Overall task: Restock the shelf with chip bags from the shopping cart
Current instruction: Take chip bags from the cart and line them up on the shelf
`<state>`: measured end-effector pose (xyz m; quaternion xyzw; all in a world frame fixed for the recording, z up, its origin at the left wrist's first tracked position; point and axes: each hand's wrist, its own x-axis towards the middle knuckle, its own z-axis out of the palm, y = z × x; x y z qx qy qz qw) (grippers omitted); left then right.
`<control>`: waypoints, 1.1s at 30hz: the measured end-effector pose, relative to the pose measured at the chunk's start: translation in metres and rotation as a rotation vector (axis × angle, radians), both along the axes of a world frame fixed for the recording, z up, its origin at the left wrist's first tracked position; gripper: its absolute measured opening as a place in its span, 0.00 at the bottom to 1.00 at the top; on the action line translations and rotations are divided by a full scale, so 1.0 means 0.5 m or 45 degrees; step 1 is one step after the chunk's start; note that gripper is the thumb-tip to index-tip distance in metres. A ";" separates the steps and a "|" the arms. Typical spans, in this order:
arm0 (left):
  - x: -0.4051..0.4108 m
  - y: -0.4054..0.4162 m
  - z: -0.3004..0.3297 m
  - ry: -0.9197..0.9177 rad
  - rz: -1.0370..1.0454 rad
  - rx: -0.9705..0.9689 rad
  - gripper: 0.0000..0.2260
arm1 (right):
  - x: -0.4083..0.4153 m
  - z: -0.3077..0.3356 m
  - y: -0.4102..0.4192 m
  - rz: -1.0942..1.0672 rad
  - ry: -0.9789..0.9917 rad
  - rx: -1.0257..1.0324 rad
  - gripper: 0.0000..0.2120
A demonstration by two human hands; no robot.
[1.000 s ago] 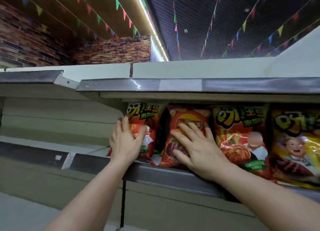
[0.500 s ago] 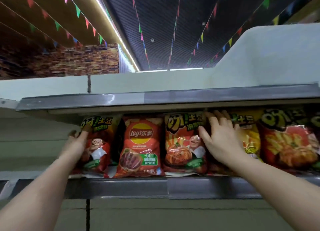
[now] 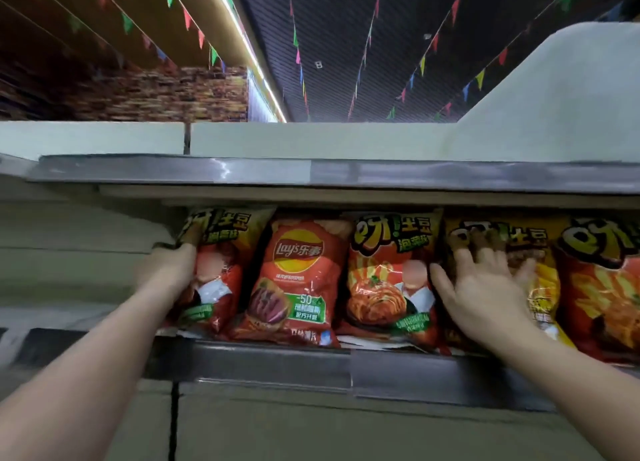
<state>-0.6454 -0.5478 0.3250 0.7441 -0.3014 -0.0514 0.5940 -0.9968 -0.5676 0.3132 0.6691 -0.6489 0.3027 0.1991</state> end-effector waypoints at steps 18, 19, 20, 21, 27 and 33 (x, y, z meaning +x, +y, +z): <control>0.098 -0.007 -0.008 0.416 -0.849 -0.223 0.32 | 0.192 0.040 0.010 0.672 0.630 0.225 0.35; 0.089 -0.010 -0.003 0.384 -0.857 -0.252 0.33 | 0.194 0.043 0.007 0.686 0.636 0.237 0.35; 0.071 -0.003 0.005 0.354 -0.861 -0.278 0.34 | 0.196 0.044 0.004 0.695 0.645 0.239 0.35; 0.049 0.008 0.014 0.335 -0.842 -0.285 0.34 | 0.198 0.044 0.003 0.699 0.654 0.228 0.35; 0.033 0.019 0.011 0.438 -0.848 -0.381 0.33 | 0.216 0.045 0.019 0.693 0.654 0.113 0.36; 0.099 -0.007 -0.002 0.489 -0.957 -0.258 0.26 | 0.336 0.028 0.044 0.985 0.789 -0.091 0.33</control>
